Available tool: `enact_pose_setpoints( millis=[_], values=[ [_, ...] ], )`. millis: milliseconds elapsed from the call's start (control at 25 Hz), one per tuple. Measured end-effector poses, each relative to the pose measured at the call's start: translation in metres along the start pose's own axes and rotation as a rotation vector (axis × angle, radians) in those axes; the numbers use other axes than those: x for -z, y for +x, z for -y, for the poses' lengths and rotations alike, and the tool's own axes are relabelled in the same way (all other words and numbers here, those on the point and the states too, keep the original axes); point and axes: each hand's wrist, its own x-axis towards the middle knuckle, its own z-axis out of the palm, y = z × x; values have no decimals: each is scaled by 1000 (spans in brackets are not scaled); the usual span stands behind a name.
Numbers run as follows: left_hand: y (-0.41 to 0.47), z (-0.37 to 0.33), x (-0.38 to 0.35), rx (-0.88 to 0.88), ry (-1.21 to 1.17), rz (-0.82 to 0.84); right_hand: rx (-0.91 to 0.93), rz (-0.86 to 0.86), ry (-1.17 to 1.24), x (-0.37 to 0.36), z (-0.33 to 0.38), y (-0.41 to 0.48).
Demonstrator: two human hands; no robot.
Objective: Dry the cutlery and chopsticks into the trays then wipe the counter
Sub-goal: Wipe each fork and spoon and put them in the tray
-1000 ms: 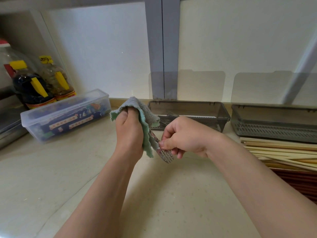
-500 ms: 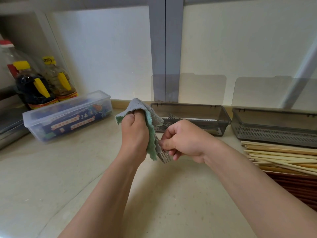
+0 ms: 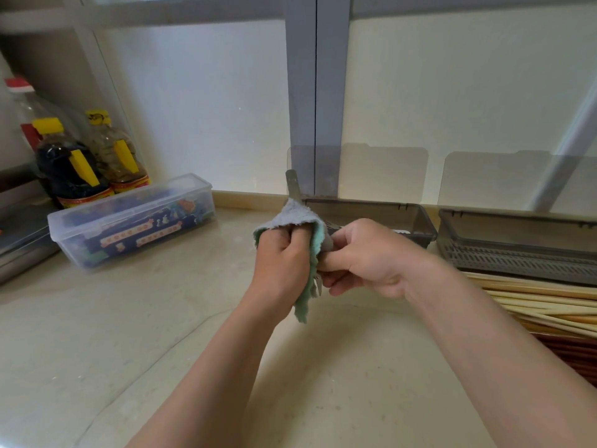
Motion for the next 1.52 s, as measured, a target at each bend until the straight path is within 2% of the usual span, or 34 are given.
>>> enact_pose_setpoints(
  millis=[80,160,240,320,440,680,1000,1240,1320,1400,1520],
  values=[
    [-1,-2,2,0,20,64,-19,56,-188,21,4,-6],
    [-2,-4,4,-17,69,188,24,-25,-298,38,6,-8],
    [-6,-5,2,-37,112,319,92,-133,-157,46,5,-7],
    [-11,-6,-1,-45,128,391,147,-122,74,45,4,-3],
    [-15,-10,-3,-28,148,426,229,-151,123,41,2,2],
    [-13,-8,-2,47,229,429,271,-371,287,48,4,5],
    [-11,-13,3,37,256,481,285,-490,407,51,0,9],
    [-13,-16,4,93,238,480,322,-615,495,64,-4,12],
    [-13,-17,4,110,227,445,315,-653,532,66,-5,13],
    [-9,-16,7,165,173,340,304,-730,617,71,-5,12],
    [-2,-15,13,253,-51,186,279,-884,701,80,-9,16]
  ],
)
